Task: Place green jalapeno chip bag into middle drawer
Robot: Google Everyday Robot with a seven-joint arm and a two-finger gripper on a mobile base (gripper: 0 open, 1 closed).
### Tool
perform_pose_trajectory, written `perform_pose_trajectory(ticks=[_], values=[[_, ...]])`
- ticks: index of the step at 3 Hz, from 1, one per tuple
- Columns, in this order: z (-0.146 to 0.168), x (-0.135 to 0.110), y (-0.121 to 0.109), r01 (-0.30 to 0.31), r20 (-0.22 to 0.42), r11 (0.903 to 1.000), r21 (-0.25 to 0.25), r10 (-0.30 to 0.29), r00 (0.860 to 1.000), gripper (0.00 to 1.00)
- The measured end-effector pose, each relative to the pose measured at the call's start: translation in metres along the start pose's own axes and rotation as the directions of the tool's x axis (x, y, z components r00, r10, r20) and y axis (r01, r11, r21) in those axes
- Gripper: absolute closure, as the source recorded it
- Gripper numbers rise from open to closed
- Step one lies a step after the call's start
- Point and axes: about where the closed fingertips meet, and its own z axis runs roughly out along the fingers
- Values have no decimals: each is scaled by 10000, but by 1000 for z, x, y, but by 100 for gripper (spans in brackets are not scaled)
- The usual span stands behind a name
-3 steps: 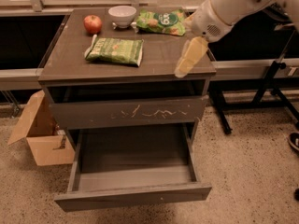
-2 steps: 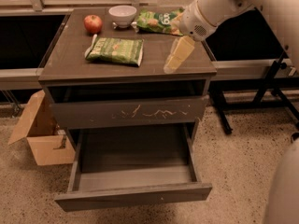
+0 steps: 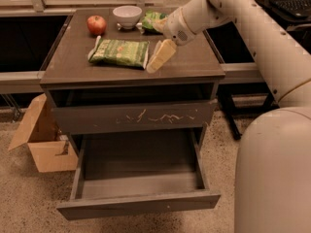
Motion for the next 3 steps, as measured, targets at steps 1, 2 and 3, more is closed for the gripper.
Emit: perform_pose_trajectory(ticks=[1,2,3], values=[[0,0,0,0,5,10000,0,0,10000,0],[35,-8,-28,219,591,9997,48,-222,9980,0],[59,-14,-45,274,1003,9996,38,-277,9946,0]])
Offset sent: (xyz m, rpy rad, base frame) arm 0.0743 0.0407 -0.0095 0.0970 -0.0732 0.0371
